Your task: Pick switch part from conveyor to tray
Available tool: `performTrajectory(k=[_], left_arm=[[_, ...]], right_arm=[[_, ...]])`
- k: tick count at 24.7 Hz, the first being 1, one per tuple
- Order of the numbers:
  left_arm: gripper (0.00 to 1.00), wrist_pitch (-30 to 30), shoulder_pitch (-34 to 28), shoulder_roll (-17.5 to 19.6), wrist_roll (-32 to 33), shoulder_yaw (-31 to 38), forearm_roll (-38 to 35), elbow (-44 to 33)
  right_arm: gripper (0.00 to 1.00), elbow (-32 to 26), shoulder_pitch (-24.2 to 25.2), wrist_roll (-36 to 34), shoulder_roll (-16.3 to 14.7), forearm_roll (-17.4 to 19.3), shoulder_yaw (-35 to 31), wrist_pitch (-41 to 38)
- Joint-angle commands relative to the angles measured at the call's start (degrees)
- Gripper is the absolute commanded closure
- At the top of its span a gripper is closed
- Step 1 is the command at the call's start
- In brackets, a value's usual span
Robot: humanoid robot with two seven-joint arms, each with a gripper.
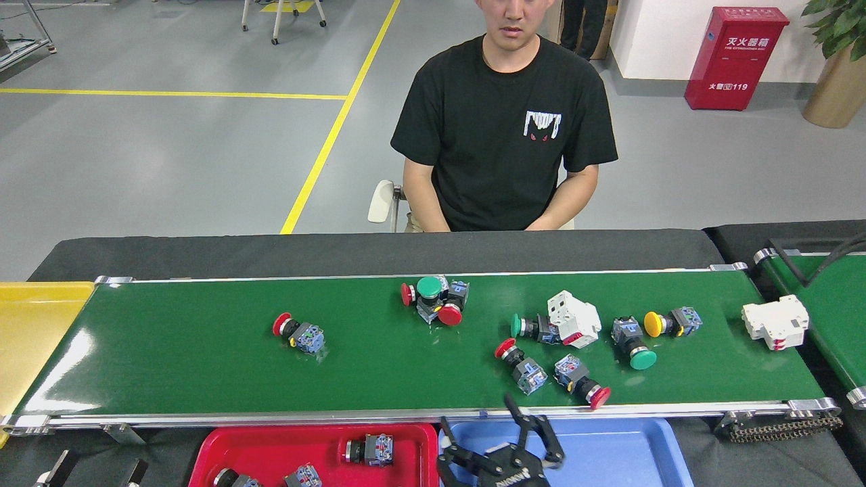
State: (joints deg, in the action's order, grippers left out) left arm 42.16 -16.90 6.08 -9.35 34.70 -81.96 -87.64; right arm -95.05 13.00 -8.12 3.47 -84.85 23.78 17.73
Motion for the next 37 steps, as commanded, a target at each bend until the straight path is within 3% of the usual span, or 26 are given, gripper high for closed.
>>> performTrajectory(k=[1,6,10,12,16,18,20,22,25,30,32,33,34,35,36,37], left_arm=[[0.00,-0.41,1.17,0.60,2.93,-0.51,0.31,-0.86],[0.00,-2.08,5.04,0.07,11.81,-6.22,-0.13,-3.76],[0.00,-11.30,11.98,0.16,20.86,-14.74,-0.13,-4.12],[0.00,-14.91,15.14,0.69,21.21,-18.52,-0.13,-2.62],[0.00,-16.14,20.42,0.78,21.39,-20.90,-0.13,3.00],[0.00,-16.14,22.70,0.86,21.39,-20.99,-0.13,6.69],[0.00,-16.14,25.78,0.86,21.39,-20.99,-0.13,10.74],[0.00,-16.23,28.94,1.04,21.39,-20.90,-0.13,14.96],[0.00,-16.23,31.93,3.68,21.30,-20.90,-0.04,19.61],[0.00,-17.64,33.69,4.82,21.21,-20.90,-0.04,23.48],[0.00,-18.16,34.75,4.91,21.12,-20.90,-0.04,25.15],[0.00,-18.25,35.19,4.91,21.04,-20.90,-0.04,25.77],[0.00,-18.25,35.71,4.99,20.95,-20.90,-0.04,26.56],[0.00,-18.25,36.24,4.99,20.95,-20.90,-0.04,27.35],[0.00,-18.25,36.77,4.99,20.95,-20.90,-0.04,27.96],[0.00,-18.25,37.21,4.99,20.95,-20.90,-0.04,28.58]], right_arm=[[0.00,-0.75,0.27,-1.90,-0.13,0.21,-1.54,4.07],[0.00,0.30,-2.72,0.21,0.04,1.79,-2.07,4.33],[0.00,3.46,-6.85,4.07,0.31,1.53,-1.98,4.33],[0.00,4.52,-8.25,4.25,0.57,1.53,-1.89,4.25],[0.01,7.16,-11.33,6.71,2.50,1.27,-1.80,4.25],[0.17,9.44,-12.91,7.59,3.12,0.39,-1.36,4.16],[0.54,11.46,-14.14,8.03,3.21,-0.93,-0.31,4.07],[0.78,11.90,-14.50,8.73,3.21,-1.11,-0.05,3.90],[0.92,11.73,-14.50,8.91,3.12,-1.11,-0.05,3.28],[0.97,8.30,-12.91,8.73,2.68,-1.11,3.73,-1.91],[0.96,5.49,-11.59,8.47,2.59,-1.11,7.60,-4.54],[0.89,4.26,-11.33,8.38,2.59,-1.28,10.24,-5.68],[0.61,3.29,-11.33,8.21,2.33,-1.46,13.66,-6.91],[0.09,3.29,-11.59,7.77,2.07,-1.98,16.65,-7.53],[0.01,3.29,-11.68,7.41,1.98,-2.51,18.76,-7.97],[0.00,3.47,-11.86,7.24,1.98,-2.78,19.91,-8.59]])
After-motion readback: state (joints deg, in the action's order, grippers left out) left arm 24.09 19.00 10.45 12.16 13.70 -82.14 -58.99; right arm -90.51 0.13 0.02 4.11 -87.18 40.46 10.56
